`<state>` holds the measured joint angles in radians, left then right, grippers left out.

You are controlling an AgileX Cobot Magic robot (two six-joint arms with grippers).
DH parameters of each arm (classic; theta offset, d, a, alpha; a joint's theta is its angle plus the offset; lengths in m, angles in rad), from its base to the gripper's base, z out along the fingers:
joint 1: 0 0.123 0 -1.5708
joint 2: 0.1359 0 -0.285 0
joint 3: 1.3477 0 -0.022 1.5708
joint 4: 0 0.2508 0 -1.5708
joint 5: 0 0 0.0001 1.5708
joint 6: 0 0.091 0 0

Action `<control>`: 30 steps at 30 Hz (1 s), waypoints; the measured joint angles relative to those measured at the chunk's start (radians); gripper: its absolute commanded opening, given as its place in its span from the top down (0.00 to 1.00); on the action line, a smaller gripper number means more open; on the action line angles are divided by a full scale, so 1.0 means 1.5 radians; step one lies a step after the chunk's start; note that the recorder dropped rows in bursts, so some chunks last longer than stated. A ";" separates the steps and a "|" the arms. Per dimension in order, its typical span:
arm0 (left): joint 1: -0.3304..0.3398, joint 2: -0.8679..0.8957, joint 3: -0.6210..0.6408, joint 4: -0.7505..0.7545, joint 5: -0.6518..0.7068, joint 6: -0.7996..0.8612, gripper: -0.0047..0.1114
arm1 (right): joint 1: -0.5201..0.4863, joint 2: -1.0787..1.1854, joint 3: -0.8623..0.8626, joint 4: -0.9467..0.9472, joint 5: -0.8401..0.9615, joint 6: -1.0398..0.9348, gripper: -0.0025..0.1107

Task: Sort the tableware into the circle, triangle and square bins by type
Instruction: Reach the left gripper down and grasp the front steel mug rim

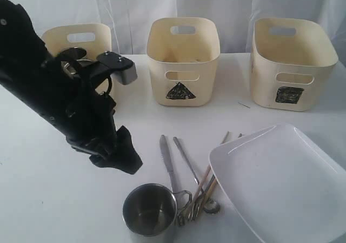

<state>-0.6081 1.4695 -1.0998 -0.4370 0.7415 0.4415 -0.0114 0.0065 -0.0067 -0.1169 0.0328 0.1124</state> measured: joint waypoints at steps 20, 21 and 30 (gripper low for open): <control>-0.058 0.058 0.023 -0.002 -0.035 0.047 0.43 | 0.000 0.000 0.000 0.000 0.000 0.000 0.98; -0.058 0.063 0.023 0.000 -0.038 0.048 0.43 | 0.000 0.000 0.000 0.000 0.000 0.000 0.98; -0.058 0.086 0.023 0.000 -0.061 0.073 0.43 | 0.000 0.000 0.000 0.000 0.000 0.000 0.98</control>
<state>-0.6954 1.5979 -1.0651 -0.4372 0.6505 0.5505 -0.0114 0.0065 -0.0067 -0.1169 0.0328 0.1124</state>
